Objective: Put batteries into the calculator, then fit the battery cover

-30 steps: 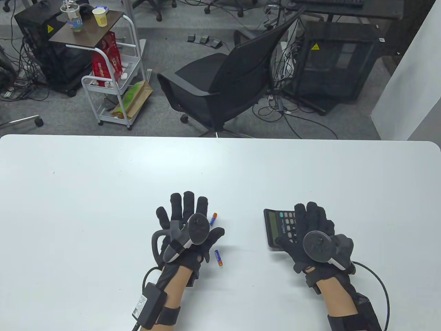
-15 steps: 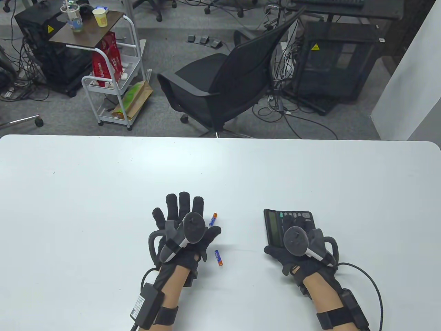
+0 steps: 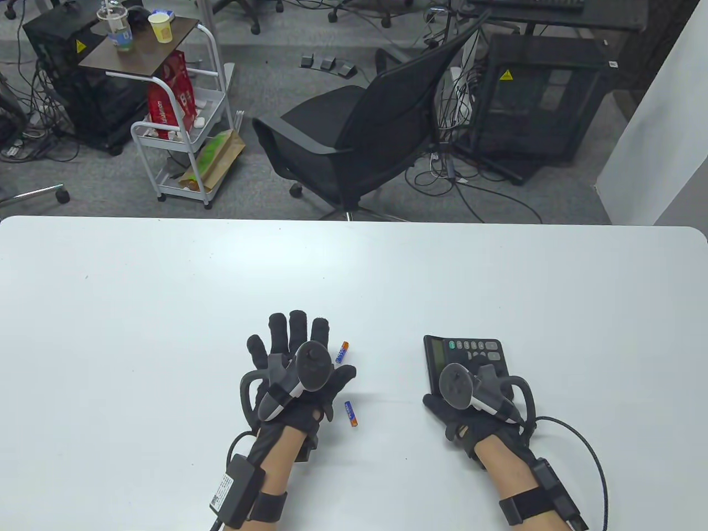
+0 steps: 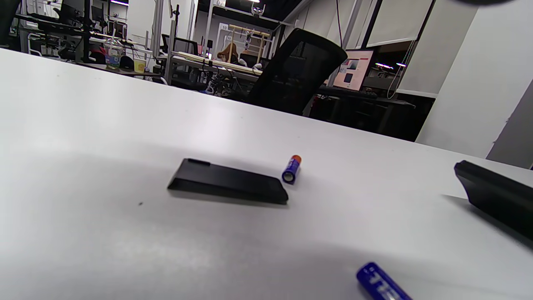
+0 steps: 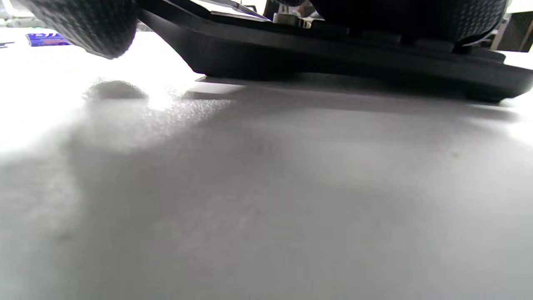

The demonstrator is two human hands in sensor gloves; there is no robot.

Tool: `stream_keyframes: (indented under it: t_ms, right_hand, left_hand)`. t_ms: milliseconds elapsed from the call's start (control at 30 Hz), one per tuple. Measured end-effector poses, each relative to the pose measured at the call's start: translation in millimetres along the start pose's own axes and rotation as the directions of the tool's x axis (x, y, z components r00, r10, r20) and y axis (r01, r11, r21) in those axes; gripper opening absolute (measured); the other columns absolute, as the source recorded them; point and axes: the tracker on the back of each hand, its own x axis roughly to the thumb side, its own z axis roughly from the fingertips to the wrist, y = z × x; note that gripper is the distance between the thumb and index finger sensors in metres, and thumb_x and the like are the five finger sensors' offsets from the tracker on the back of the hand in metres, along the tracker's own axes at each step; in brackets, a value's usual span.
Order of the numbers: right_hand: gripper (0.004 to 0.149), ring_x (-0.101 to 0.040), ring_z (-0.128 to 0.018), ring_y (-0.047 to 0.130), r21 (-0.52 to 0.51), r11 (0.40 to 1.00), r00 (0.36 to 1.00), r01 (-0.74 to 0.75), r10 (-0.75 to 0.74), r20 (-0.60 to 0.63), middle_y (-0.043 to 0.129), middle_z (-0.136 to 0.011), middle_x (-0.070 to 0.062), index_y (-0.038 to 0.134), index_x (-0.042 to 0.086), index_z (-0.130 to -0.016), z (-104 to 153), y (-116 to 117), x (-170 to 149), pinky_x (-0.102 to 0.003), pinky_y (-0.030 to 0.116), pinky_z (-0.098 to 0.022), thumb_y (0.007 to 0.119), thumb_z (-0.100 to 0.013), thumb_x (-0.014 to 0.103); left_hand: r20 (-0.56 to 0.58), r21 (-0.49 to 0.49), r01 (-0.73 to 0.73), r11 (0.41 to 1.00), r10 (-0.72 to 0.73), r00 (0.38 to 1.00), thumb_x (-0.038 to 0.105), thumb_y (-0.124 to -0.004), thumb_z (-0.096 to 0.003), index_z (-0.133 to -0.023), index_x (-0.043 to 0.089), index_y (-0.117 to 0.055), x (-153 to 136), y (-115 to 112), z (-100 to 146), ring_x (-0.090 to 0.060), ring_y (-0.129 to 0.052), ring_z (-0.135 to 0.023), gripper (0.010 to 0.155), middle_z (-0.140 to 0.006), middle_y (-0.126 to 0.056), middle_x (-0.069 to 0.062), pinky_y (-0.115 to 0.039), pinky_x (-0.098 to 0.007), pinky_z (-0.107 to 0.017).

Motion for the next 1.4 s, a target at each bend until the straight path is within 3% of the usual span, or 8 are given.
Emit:
stream_keyframes:
  t_ms: [300, 533, 633, 767, 933, 1133, 1300, 1400]
  right_hand:
    - [0.08, -0.071, -0.073, 0.075, -0.135, 0.984, 0.993, -0.115, 0.115, -0.006, 0.066, -0.087, -0.047, 0.051, -0.009, -0.097, 3.8, -11.0, 6.3, -0.072, 0.074, -0.048, 0.067, -0.05, 0.054]
    - [0.072, -0.066, -0.066, 0.085, -0.28, 0.96, 0.999, 0.016, -0.028, -0.041, 0.076, -0.082, -0.045, 0.06, -0.011, -0.092, 15.9, -32.1, -9.8, -0.067, 0.081, -0.044, 0.066, -0.05, 0.047]
    - [0.069, -0.063, -0.062, 0.09, -0.415, 0.892, 0.98, 0.179, -0.198, -0.002, 0.083, -0.078, -0.042, 0.066, -0.011, -0.088, 26.3, -44.0, -24.4, -0.065, 0.084, -0.041, 0.068, -0.049, 0.046]
    - [0.066, -0.06, -0.057, 0.095, -0.561, 0.743, 0.922, 0.365, -0.37, 0.112, 0.089, -0.073, -0.04, 0.072, -0.01, -0.084, 42.1, -56.5, -37.7, -0.062, 0.086, -0.037, 0.069, -0.048, 0.045]
    - [0.062, -0.056, -0.054, 0.099, -0.616, 0.508, 0.766, 0.602, -0.585, 0.266, 0.093, -0.071, -0.035, 0.075, -0.006, -0.082, 56.4, -68.0, -51.6, -0.06, 0.087, -0.035, 0.068, -0.048, 0.045]
    - [0.059, -0.053, -0.048, 0.101, -0.444, 0.222, 0.397, 0.868, -0.849, 0.35, 0.095, -0.066, -0.033, 0.075, -0.005, -0.08, 55.5, -61.0, -64.2, -0.057, 0.088, -0.031, 0.067, -0.049, 0.045]
    - [0.059, -0.05, -0.043, 0.103, -0.367, 0.105, 0.236, 0.924, -0.913, 0.333, 0.097, -0.062, -0.03, 0.076, -0.004, -0.079, 50.6, -52.2, -67.7, -0.054, 0.089, -0.028, 0.066, -0.049, 0.046]
    - [0.059, -0.048, -0.04, 0.104, -0.346, 0.065, 0.184, 0.936, -0.928, 0.324, 0.098, -0.06, -0.029, 0.076, -0.004, -0.078, 48.3, -48.5, -69.9, -0.052, 0.09, -0.026, 0.066, -0.049, 0.047]
  left_hand:
    - [0.003, 0.002, -0.012, 1.0, 0.012, 1.0, 0.079, -0.058, -0.0347, -0.108, 0.038, -0.021, 0.6, -0.7, -0.7, -0.036, 0.003, -0.109, 0.092, -0.115, 0.0, 0.002, -0.003, -0.073, -0.068]
    - [-0.001, 0.001, -0.023, 1.0, 0.023, 1.0, 0.078, -0.058, -0.035, -0.109, 0.038, -0.021, -0.3, -0.2, -0.4, -0.036, 0.002, -0.109, 0.092, -0.115, 0.0, 0.002, -0.003, -0.073, -0.068]
    - [0.0, 0.004, -0.028, 1.0, 0.028, 1.0, 0.078, -0.058, -0.0351, -0.109, 0.038, -0.021, -0.3, 0.4, -0.3, -0.036, 0.002, -0.109, 0.092, -0.115, 0.0, 0.002, -0.003, -0.073, -0.068]
    - [-0.004, 0.003, -0.034, 0.999, 0.034, 0.999, 0.078, -0.058, -0.0354, -0.109, 0.037, -0.022, -1.3, 0.3, -0.5, -0.036, 0.001, -0.109, 0.091, -0.115, 0.0, 0.002, -0.004, -0.073, -0.068]
    - [-0.001, 0.0, -0.041, 0.999, 0.041, 0.999, 0.077, -0.061, -0.0355, -0.109, 0.038, -0.024, -1.6, 0.2, -0.7, -0.036, 0.0, -0.109, 0.091, -0.116, -0.002, 0.002, -0.005, -0.073, -0.069]
    - [0.03, -0.016, -0.047, 0.999, 0.048, 0.998, 0.075, -0.069, -0.0346, -0.108, 0.038, -0.027, 0.1, -0.9, -1.9, -0.036, -0.005, -0.111, 0.092, -0.116, -0.01, 0.001, -0.011, -0.072, -0.072]
    - [0.081, -0.049, -0.06, 0.997, 0.063, 0.995, 0.071, -0.076, -0.0349, -0.108, 0.038, -0.034, 2.1, -2.8, -3.5, -0.036, -0.017, -0.112, 0.09, -0.117, -0.017, 0.002, -0.023, -0.068, -0.076]
    - [0.104, -0.089, -0.039, 0.995, 0.048, 0.993, 0.068, -0.08, -0.0352, -0.107, 0.038, -0.038, 3.8, -4.7, -4.1, -0.036, -0.025, -0.111, 0.088, -0.118, -0.022, 0.004, -0.029, -0.065, -0.077]
